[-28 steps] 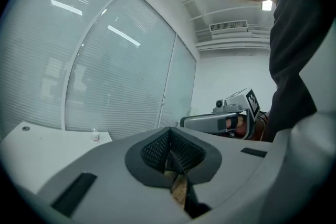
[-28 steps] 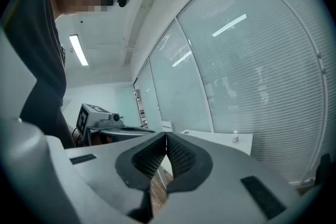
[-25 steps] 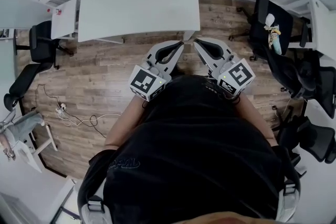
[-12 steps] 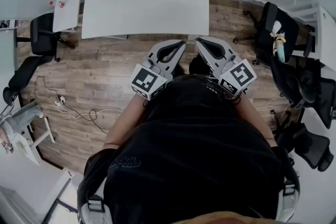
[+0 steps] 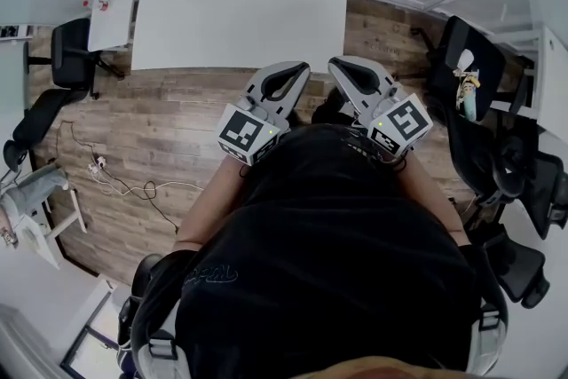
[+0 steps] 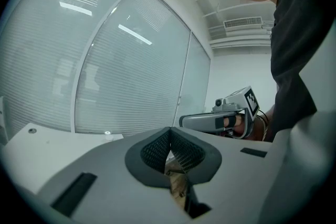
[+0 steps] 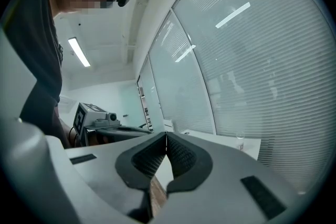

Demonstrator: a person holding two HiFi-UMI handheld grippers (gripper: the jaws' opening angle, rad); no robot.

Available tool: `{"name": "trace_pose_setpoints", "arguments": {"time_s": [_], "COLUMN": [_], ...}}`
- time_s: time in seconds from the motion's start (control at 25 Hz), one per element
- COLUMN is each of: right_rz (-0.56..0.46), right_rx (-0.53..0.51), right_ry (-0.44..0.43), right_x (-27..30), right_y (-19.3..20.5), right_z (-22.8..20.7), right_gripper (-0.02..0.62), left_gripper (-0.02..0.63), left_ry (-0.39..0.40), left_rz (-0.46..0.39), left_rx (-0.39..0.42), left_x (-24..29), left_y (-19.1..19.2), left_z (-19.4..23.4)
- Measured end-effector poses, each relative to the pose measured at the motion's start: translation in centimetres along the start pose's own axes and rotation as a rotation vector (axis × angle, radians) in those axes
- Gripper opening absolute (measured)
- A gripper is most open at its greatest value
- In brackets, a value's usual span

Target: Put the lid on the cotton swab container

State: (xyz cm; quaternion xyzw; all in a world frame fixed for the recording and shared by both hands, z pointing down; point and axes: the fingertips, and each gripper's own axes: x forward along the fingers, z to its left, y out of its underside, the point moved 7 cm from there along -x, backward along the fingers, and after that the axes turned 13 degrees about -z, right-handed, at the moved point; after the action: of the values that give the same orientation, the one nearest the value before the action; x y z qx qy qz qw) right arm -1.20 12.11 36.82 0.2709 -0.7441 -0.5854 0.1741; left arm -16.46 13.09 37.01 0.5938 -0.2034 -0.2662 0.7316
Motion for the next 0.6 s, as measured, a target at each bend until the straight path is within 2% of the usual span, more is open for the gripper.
{"name": "trace_pose_setpoints", "arguments": {"time_s": [0.32, 0.6], "right_rz": [-0.014, -0.017], "right_rx": [-0.007, 0.002], "right_ry": [-0.009, 0.007], "right_x": [-1.5, -3.0], "right_y": [-1.7, -2.3], "right_z": [-6.3, -10.6], "right_gripper": [0.023, 0.025], "left_gripper": [0.015, 0.015], "left_ry": [-0.028, -0.075], "left_rz": [0.000, -0.002], "left_rx": [0.047, 0.075], "left_x": [6.9, 10.8], "left_y": [-0.5, -0.3], "left_z": [0.6, 0.6]}}
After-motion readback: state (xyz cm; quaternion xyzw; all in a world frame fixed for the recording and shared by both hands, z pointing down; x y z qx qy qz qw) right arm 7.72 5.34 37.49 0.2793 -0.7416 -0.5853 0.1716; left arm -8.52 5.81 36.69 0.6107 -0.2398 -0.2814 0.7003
